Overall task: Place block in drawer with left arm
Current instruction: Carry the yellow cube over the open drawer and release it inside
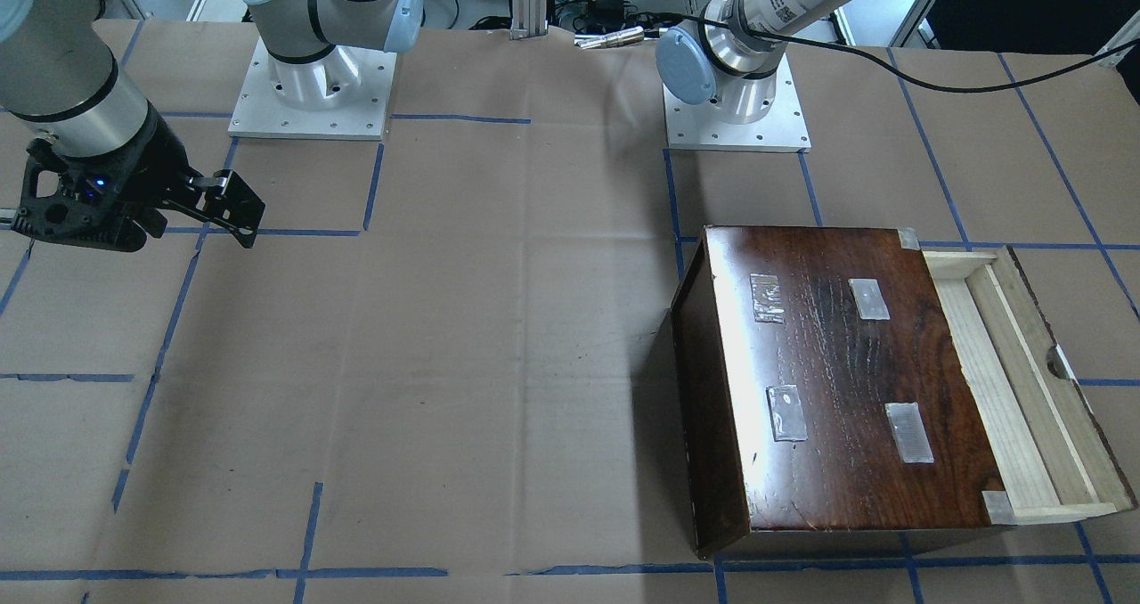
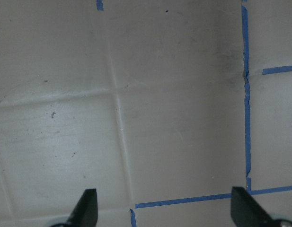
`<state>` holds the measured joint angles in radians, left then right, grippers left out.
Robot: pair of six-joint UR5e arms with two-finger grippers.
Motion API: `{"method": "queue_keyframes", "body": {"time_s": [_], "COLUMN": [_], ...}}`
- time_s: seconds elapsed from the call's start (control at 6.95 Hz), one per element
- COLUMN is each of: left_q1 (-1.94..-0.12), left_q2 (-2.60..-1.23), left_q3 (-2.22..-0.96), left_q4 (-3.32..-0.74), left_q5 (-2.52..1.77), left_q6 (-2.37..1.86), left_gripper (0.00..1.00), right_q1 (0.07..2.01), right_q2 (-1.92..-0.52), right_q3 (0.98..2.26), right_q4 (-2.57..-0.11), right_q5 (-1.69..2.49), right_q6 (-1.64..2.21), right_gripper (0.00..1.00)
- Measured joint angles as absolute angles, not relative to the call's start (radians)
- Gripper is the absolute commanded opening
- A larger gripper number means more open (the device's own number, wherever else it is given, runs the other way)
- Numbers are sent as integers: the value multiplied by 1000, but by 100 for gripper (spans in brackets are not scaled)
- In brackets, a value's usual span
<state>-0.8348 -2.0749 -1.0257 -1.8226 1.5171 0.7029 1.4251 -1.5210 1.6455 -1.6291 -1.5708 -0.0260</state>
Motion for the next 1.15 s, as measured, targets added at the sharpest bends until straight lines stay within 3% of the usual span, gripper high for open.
{"method": "queue_keyframes", "body": {"time_s": [0.43, 1.15], "left_q1": [-905, -1012], "left_q2": [-1875, -1736], "left_q3": [-1361, -1634], "left_q4": [-1579, -1375], "left_q5": [1513, 1515], "left_q6": [574, 446], "left_gripper": [34, 34], "right_q1": [1425, 1425], "right_q2": [-1521, -1520], "right_q3": [1646, 1646], "right_q4": [-1629, -1629], "right_q5": [-1571, -1571], "right_q6": [-26, -26], "right_gripper": [100, 100]}}
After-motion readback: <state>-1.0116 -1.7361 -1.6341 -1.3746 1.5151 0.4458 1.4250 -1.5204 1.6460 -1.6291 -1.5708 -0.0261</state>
